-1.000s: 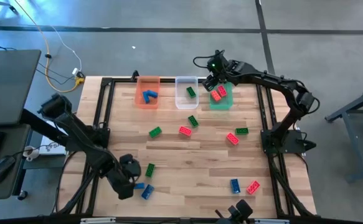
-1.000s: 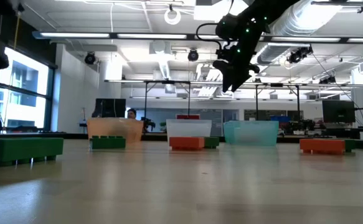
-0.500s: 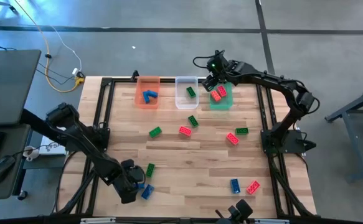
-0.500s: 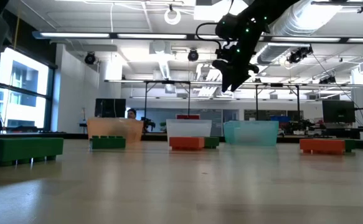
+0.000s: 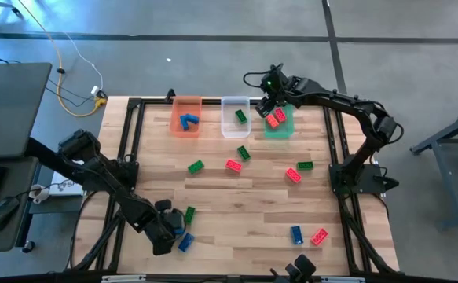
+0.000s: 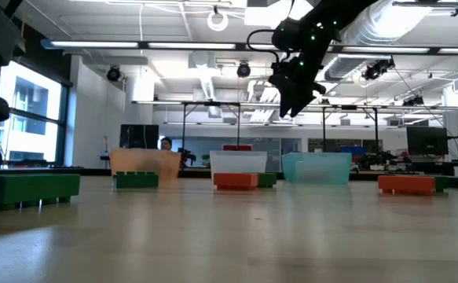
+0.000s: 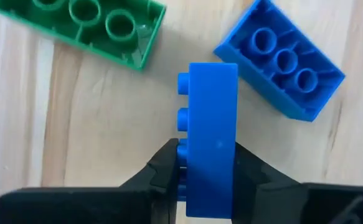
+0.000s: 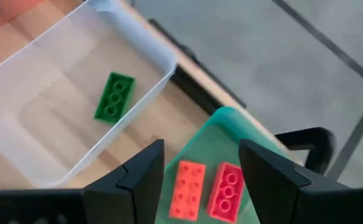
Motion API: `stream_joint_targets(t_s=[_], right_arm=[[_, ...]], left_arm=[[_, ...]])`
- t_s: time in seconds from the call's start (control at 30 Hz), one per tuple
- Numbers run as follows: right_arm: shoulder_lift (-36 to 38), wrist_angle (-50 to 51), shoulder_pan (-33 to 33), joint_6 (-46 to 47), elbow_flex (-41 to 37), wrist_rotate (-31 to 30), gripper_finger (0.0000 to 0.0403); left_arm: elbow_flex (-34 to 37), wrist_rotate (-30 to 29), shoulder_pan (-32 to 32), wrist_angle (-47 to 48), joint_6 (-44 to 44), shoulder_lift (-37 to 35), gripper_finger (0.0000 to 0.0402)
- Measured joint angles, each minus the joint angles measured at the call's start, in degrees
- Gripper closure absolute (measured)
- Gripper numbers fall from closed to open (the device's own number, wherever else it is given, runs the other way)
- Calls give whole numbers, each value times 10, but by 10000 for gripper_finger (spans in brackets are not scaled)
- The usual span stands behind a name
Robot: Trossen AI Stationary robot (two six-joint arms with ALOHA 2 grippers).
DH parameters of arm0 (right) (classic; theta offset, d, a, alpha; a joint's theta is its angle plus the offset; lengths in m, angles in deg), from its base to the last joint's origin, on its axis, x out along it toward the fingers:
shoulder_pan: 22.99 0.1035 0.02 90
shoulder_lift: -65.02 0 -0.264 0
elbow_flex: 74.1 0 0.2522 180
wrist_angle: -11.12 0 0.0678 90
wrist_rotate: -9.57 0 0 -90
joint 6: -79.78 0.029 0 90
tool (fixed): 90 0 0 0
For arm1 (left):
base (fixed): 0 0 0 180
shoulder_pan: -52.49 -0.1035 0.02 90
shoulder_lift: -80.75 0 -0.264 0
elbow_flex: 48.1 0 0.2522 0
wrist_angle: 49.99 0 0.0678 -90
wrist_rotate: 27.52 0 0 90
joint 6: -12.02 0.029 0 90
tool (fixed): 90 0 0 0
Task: Sort & place blocks by color
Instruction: Put the blue game piece into the bin
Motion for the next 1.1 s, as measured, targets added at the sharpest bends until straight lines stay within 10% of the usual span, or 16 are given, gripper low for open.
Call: stream_joint_targets(t_s=[0.53, 1.1], right_arm=[[0, 48, 85, -14, 0, 11, 208], [0, 58, 222, 94, 0, -2, 208]], left_arm=[[0, -87, -104, 193, 116, -203, 337], [-1, -155, -455, 209, 428, -319, 328]])
